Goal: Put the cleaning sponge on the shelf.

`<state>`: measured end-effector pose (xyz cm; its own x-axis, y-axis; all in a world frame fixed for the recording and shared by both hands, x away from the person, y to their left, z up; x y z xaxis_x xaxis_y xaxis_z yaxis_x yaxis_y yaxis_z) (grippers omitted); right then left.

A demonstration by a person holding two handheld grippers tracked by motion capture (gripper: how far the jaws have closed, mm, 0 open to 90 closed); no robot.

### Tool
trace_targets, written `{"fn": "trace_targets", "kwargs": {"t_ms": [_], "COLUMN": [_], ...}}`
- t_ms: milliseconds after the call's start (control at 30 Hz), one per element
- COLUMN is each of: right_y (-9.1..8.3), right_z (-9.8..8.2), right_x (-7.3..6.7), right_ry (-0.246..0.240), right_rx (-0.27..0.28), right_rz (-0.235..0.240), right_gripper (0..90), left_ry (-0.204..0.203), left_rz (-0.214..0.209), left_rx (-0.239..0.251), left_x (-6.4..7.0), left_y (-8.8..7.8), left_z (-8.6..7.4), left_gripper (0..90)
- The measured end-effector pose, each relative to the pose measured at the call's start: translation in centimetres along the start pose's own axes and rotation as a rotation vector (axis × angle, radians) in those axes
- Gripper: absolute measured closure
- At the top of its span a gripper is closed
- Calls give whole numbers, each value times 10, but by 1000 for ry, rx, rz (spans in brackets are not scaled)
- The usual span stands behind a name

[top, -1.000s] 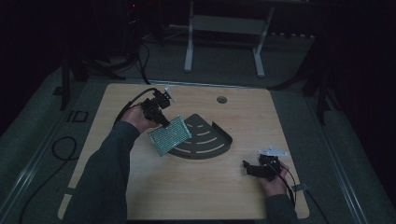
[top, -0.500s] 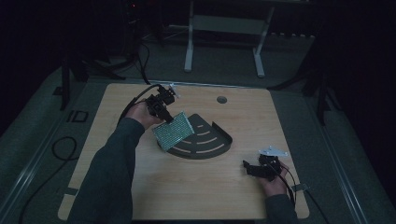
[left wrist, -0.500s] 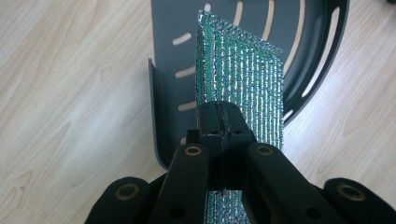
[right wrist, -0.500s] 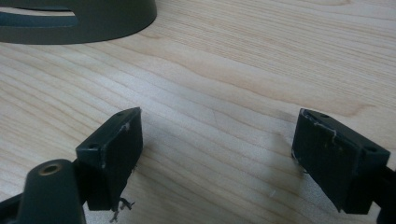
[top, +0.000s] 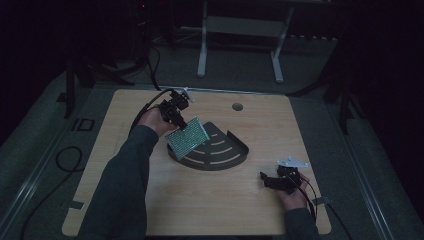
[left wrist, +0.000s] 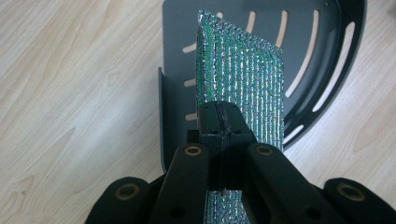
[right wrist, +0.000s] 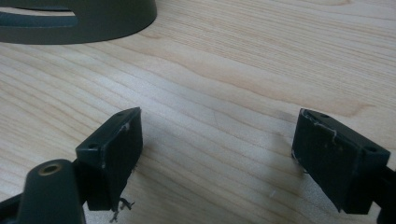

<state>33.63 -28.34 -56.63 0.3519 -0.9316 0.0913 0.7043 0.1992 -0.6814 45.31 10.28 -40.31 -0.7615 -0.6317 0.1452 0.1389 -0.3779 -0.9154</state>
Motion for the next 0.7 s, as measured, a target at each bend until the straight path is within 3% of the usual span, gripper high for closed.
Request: {"fn": "trace_targets", "kwargs": {"t_ms": [433, 700], "right_y": [0, 0], "right_z": [0, 0], "right_x": [0, 0], "right_ry": [0, -1], "right_rx": [0, 0], "right_rz": [0, 1], "right_gripper": [158, 158], "left_ry": [-9, -14], "left_rz": [4, 38], "left_rx": [14, 14], "left_x": [-4, -8], "left_y": [10, 17], "left_z": [7, 10], "left_gripper": [899, 898]}}
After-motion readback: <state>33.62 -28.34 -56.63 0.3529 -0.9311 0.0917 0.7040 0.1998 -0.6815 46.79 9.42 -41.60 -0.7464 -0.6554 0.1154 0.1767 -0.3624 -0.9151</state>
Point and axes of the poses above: each handheld gripper's, and its own axes: y roughly forward along the jaws, z roughly out of its top, x roughly to its right, the point moved 1 cm from there along y, roughly forward along the jaws, and after that the axes turned 7 degrees about -z, right-handed, at the moved point
